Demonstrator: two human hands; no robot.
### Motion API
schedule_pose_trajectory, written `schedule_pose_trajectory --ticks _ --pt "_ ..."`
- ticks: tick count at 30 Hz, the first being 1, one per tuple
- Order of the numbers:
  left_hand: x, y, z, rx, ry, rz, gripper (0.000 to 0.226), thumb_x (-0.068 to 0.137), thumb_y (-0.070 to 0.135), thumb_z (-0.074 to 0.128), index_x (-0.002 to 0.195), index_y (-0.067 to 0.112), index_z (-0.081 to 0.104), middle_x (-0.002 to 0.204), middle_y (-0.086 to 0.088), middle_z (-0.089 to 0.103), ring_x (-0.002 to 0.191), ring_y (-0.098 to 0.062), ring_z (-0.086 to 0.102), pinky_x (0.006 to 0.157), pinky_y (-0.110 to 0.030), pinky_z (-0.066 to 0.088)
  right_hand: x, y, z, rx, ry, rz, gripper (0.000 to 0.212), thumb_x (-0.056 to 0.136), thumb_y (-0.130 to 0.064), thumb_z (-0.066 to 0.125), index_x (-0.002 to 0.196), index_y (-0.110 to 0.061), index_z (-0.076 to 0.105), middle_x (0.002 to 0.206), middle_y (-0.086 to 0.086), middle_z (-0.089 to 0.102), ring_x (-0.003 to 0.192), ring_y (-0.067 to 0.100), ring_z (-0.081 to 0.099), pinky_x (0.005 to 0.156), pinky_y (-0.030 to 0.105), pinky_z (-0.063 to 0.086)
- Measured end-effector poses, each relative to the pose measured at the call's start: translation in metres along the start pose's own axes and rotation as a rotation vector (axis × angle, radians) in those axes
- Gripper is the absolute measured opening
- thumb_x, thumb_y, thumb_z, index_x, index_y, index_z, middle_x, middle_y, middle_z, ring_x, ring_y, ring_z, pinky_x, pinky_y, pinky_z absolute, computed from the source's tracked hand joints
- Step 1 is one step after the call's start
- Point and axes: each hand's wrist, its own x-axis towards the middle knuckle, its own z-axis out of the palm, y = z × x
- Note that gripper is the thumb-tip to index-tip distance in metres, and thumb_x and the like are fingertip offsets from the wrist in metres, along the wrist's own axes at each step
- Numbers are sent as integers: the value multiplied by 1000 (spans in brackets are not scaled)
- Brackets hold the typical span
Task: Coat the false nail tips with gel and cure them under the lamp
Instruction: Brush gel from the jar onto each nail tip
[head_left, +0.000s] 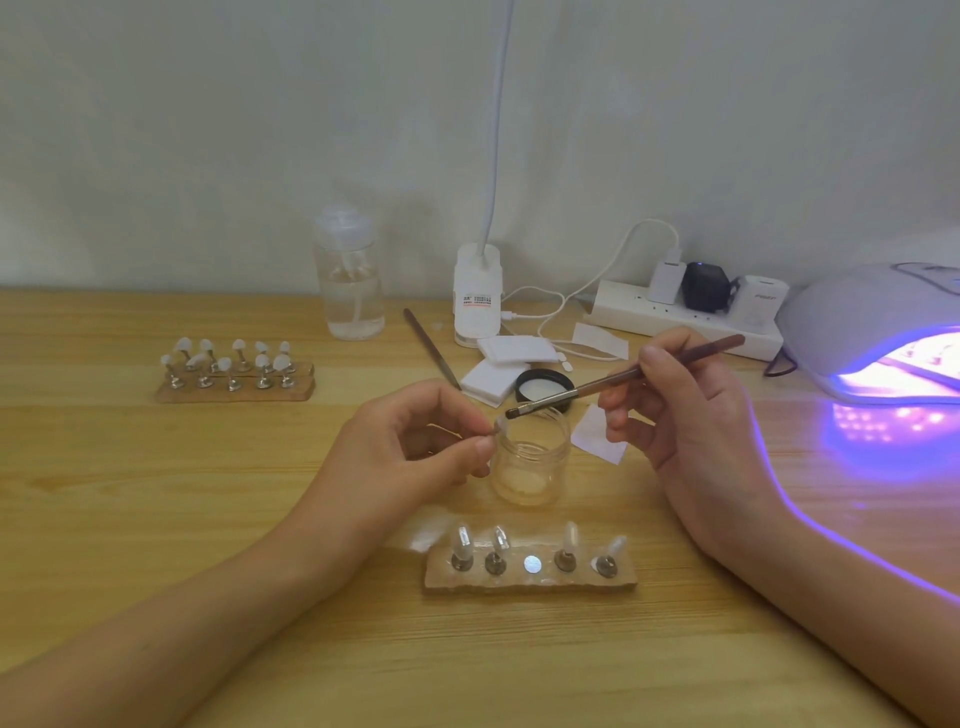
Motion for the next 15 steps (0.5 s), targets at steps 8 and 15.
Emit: schedule_pose_trajectory --ticks 8,15 --pt "0 0 1 -26 -2 -25 8 72 20 77 78 19 72 78 -1 73 70 -12 69 65 -17 53 -1 0 0 -9 13 -11 15 96 -24 58 81 -23 59 70 6 67 59 15 61 52 23 51" --pt "0 2 1 -35 4 -41 13 67 27 77 77 21 72 77 -2 73 70 -14 70 64 -17 52 -1 0 0 -60 49 -9 17 99 -19 54 82 -21 57 69 6 67 58 15 59 48 22 47"
